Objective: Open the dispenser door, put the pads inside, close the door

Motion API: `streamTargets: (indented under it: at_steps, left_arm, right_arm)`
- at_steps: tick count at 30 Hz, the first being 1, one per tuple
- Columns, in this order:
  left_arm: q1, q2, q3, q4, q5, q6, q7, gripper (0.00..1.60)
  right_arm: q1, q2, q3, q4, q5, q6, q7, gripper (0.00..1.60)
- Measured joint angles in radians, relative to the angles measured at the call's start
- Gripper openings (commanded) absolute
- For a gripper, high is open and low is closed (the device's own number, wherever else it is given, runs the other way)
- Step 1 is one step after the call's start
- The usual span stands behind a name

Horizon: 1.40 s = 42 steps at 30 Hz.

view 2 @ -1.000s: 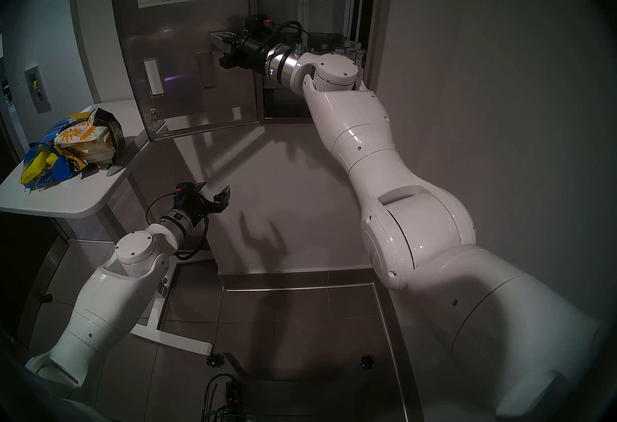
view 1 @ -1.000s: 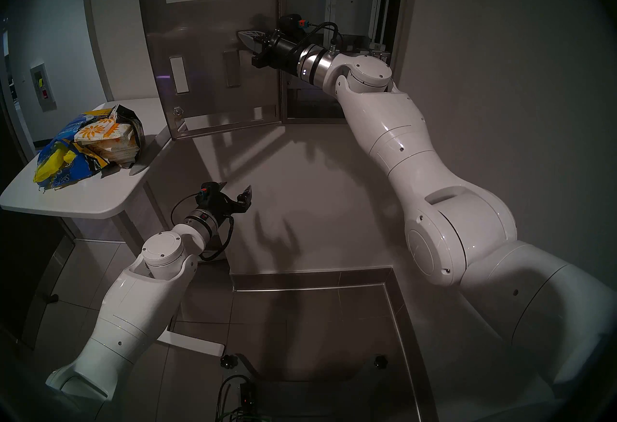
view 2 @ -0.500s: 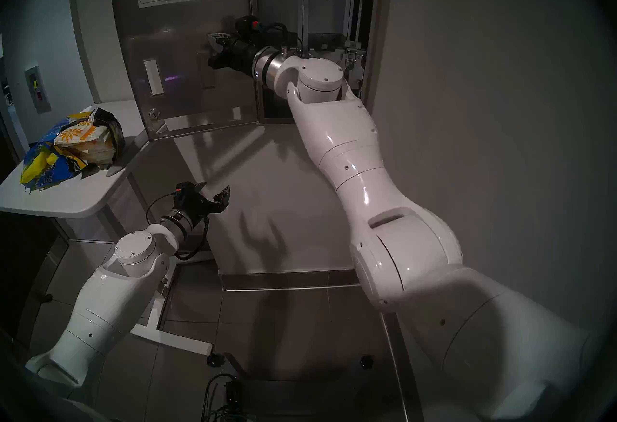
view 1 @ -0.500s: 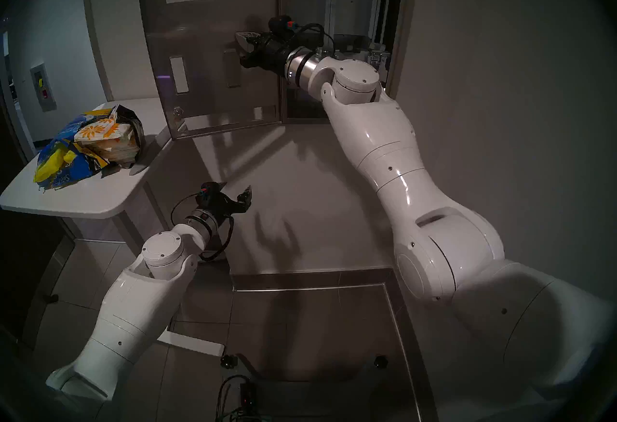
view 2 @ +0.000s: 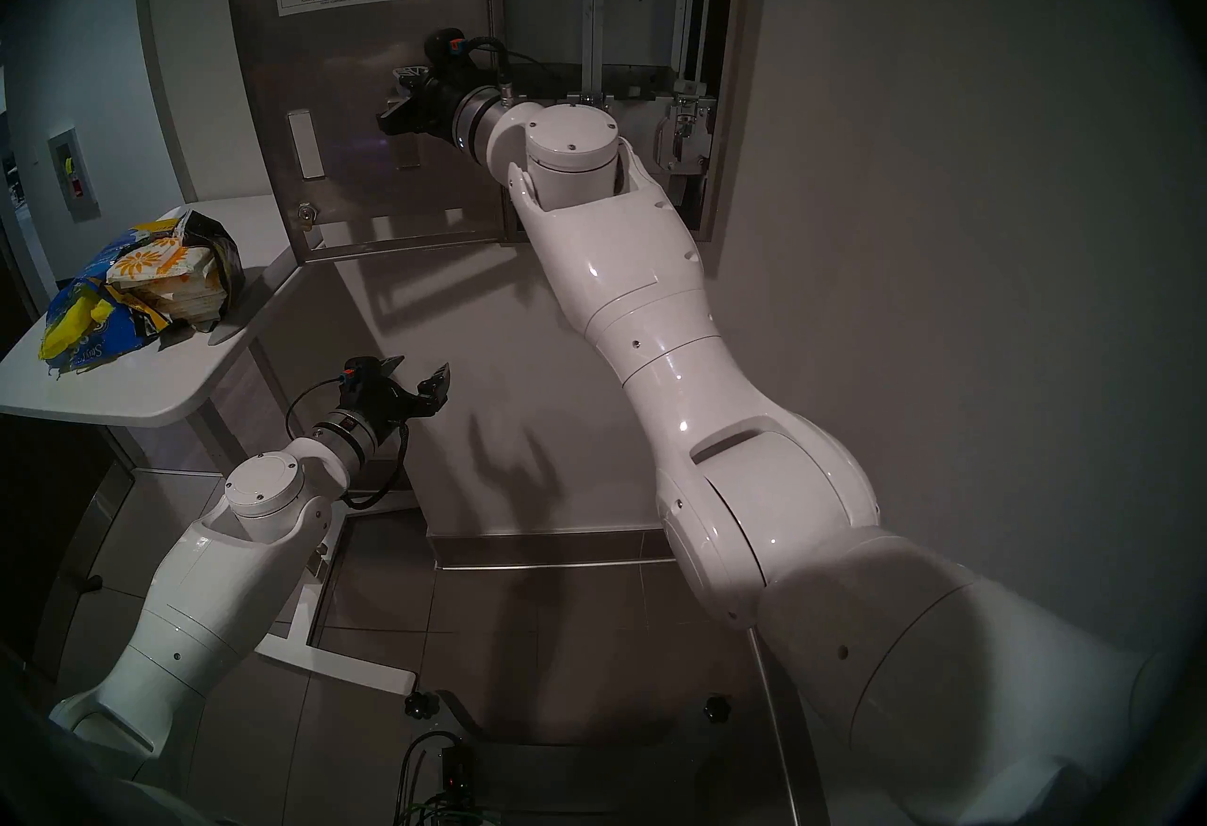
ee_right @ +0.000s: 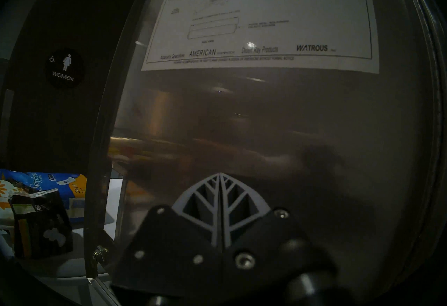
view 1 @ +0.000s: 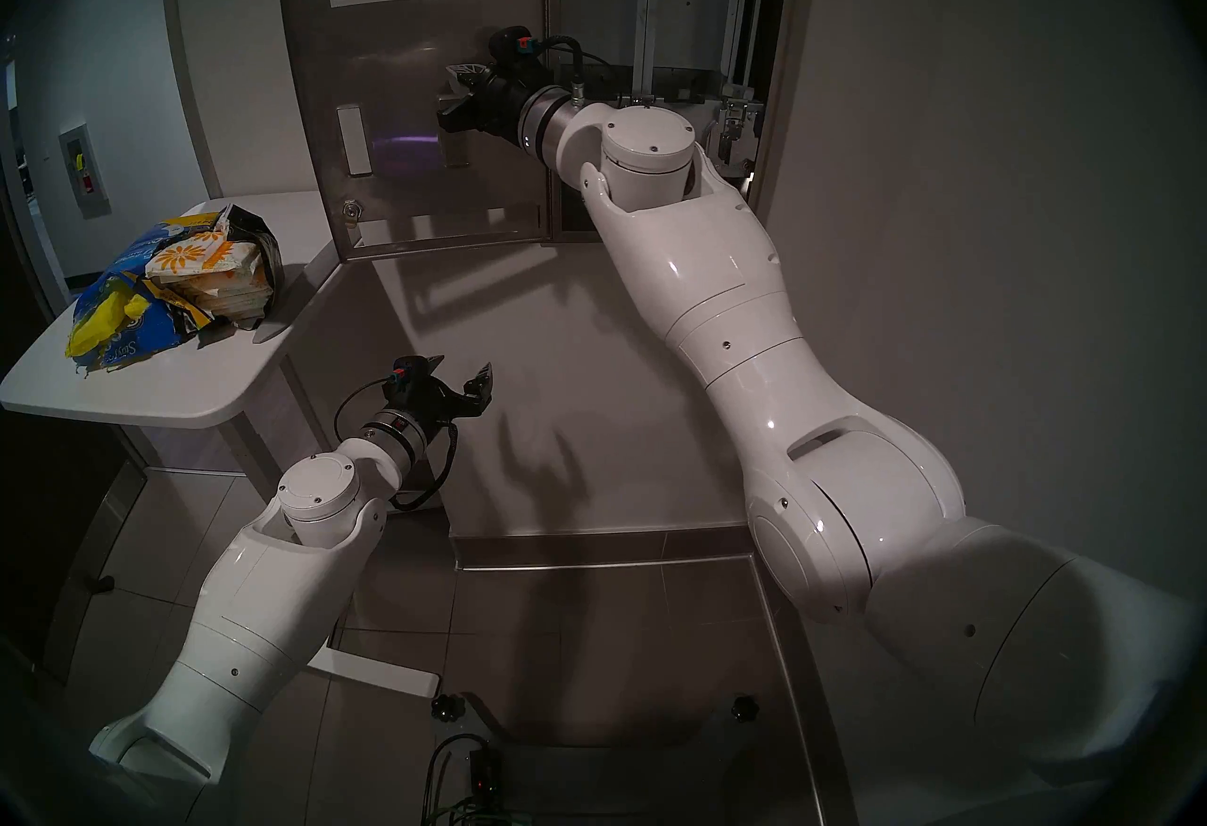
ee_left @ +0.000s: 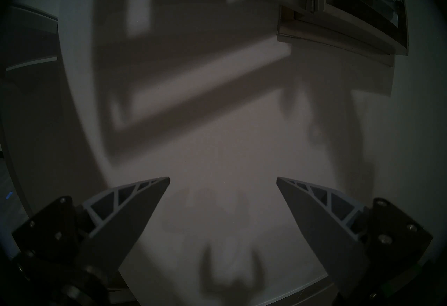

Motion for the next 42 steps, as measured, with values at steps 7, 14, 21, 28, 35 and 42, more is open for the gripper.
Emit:
streamTargets:
  at_steps: [7,14,21,28,35,42]
  left_arm:
    - [0.000,0.000,0.000,0.000,0.000,0.000,0.000,1.60]
    - [0.000,0.000,0.000,0.000,0.000,0.000,0.000,1.60]
    - [0.000,0.000,0.000,0.000,0.000,0.000,0.000,1.60]
    - [0.000,0.000,0.000,0.000,0.000,0.000,0.001,1.60]
    - [0.000,0.000,0.000,0.000,0.000,0.000,0.001,1.60]
    - [0.000,0.000,0.000,0.000,0.000,0.000,0.001,1.60]
  right_arm:
    - [0.014,-0.028,-0.019,0.034,-0.034,-0.008,-0.072,0.00]
    - [0.030,-0.051,-0.027,0.072,-0.049,-0.024,-0.102,0.00]
    - [0.040,-0.064,-0.025,0.096,-0.055,-0.038,-0.108,0.00]
    - [0.031,-0.045,-0.022,0.053,-0.049,-0.008,-0.054,0.00]
    - [0.013,0.006,-0.003,-0.025,-0.030,0.055,0.021,0.00]
    - [0.002,0.058,0.024,-0.099,-0.007,0.102,0.095,0.00]
